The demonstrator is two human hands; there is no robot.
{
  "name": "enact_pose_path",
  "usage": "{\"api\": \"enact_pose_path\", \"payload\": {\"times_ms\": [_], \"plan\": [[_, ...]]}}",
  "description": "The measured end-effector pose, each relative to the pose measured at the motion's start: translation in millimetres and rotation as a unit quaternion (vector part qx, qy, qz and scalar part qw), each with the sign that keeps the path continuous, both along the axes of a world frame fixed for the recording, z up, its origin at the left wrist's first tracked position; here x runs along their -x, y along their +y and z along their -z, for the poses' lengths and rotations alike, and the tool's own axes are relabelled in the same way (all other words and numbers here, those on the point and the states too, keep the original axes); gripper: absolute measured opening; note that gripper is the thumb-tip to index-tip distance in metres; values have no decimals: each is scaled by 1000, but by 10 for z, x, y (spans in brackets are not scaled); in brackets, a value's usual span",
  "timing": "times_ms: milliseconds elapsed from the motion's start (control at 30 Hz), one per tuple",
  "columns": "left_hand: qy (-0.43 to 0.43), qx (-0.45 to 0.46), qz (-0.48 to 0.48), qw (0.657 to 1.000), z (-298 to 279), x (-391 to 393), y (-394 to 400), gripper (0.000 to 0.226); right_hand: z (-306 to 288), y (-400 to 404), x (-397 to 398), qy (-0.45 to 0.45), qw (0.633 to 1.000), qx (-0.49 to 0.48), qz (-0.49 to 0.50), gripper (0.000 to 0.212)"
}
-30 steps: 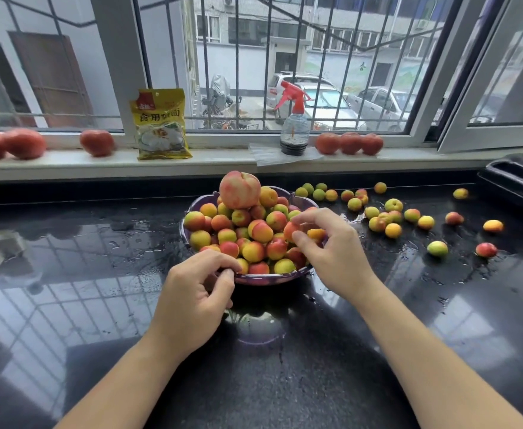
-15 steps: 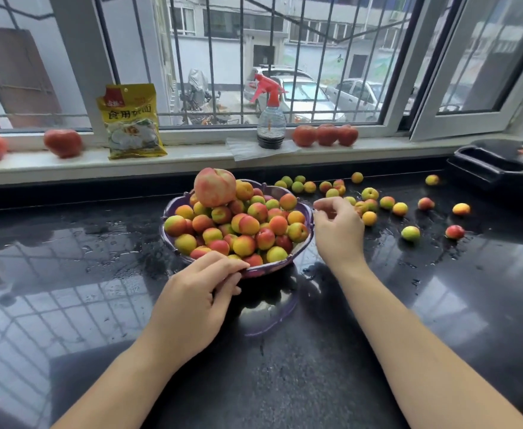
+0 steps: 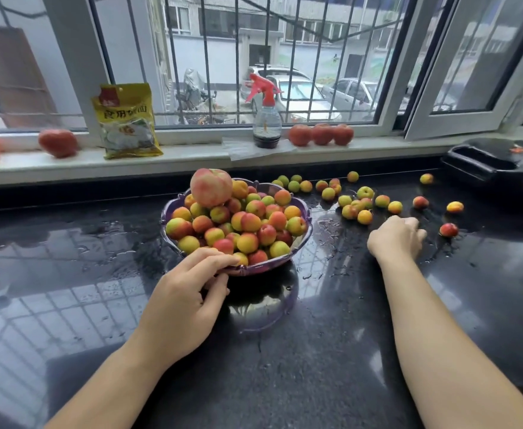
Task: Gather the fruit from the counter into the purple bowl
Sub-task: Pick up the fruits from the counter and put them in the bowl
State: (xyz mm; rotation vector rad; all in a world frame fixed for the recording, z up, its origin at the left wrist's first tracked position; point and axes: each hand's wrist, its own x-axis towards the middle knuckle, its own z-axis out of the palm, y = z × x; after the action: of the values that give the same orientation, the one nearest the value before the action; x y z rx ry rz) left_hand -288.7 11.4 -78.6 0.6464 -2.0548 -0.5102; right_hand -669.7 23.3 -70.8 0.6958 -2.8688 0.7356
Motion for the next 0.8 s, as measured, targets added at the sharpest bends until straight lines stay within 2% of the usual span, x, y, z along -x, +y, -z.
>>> {"api": "enact_pose_path", "payload": {"times_ms": [100, 200, 267, 300, 367, 400, 467, 533, 667, 800], "plan": [[6, -13, -1, 1000, -14, -11, 1, 27, -15, -2, -17, 5, 1000, -11, -6, 38], [9, -20, -1, 1000, -16, 8, 0, 26, -114, -1, -140, -10, 998, -11, -63, 35], [10, -21, -4, 1000, -10, 12, -17, 24, -277, 2, -334, -29, 986, 92, -138, 27], [11, -22, -5, 1000, -7, 12, -20, 23, -366, 26, -473, -54, 965, 182, -184, 22], [14, -21, -5, 1000, -9, 15, -19, 21, -544, 114, -805, -96, 885, 347, -295, 16], [15, -22, -6, 1000, -10, 18, -19, 21, -599, 152, -959, -98, 851, 378, -352, 15], [14, -24, -9, 1000, -8, 14, -28, 21, -595, 179, -1176, -62, 821, 342, -454, 12], [13, -24, -11, 1000, -5, 10, -37, 21, -513, 166, -1269, -33, 811, 292, -507, 11], [18, -25, -8, 1000, -5, 26, -34, 19, -443, 135, -1289, -64, 815, 249, -520, 10], [12, -17, -10, 1000, -16, 31, -25, 19, -426, 126, -1253, -49, 829, 198, -520, 21]]}}
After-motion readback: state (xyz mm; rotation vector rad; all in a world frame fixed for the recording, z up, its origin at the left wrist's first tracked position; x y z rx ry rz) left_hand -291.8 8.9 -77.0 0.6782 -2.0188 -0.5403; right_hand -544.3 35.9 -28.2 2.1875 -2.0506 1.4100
